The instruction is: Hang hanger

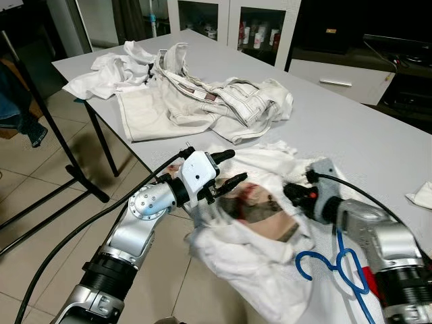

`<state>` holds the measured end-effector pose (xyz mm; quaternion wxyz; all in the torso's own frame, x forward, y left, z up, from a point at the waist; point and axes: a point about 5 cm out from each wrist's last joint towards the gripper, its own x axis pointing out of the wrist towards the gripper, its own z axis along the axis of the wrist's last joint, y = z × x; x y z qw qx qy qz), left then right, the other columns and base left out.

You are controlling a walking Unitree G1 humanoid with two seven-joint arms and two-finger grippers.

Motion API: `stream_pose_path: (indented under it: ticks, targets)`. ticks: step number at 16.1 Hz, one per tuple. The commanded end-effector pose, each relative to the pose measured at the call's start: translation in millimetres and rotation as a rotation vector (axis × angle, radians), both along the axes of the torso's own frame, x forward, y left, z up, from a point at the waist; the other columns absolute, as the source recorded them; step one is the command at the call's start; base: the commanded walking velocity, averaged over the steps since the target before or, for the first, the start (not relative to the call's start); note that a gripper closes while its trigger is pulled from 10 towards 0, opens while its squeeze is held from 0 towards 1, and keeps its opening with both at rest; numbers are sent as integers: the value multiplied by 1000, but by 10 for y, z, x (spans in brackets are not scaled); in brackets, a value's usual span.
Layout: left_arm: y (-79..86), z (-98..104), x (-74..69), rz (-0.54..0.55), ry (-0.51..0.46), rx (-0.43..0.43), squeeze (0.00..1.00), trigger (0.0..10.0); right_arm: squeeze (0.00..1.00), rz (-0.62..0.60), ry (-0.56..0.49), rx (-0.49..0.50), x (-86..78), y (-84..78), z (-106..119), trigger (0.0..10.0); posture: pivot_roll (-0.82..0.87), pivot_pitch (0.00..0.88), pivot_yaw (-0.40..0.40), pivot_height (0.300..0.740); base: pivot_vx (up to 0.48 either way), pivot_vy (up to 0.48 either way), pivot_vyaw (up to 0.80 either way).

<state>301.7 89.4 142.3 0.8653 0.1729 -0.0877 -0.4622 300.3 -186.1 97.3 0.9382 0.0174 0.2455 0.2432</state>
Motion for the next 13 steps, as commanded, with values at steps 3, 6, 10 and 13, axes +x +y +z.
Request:
stream_pose_path:
  ticks: [3, 6, 10, 13]
  targets:
    - [-23, 48, 15, -17, -21, 14, 0, 10000, 0, -128, -95, 95, 216, -18, 264, 0, 4, 0, 10, 723, 0, 0, 0]
    - [-36, 55, 21, -15, -25, 11, 0, 10000, 0, -305, -166, 72, 442, -172, 412, 0, 6, 0, 4, 723, 0, 0, 0]
    - [-24, 53, 18, -4, -27, 7, 0, 10000, 0, -531, -255, 40, 614, -438, 587, 0, 16, 0, -3, 723, 0, 0, 0]
    - [-18, 55, 30, 2, -30, 8, 0, 10000, 0, -718, -423, -3, 732, -734, 948, 0, 17, 0, -2, 723, 0, 0, 0]
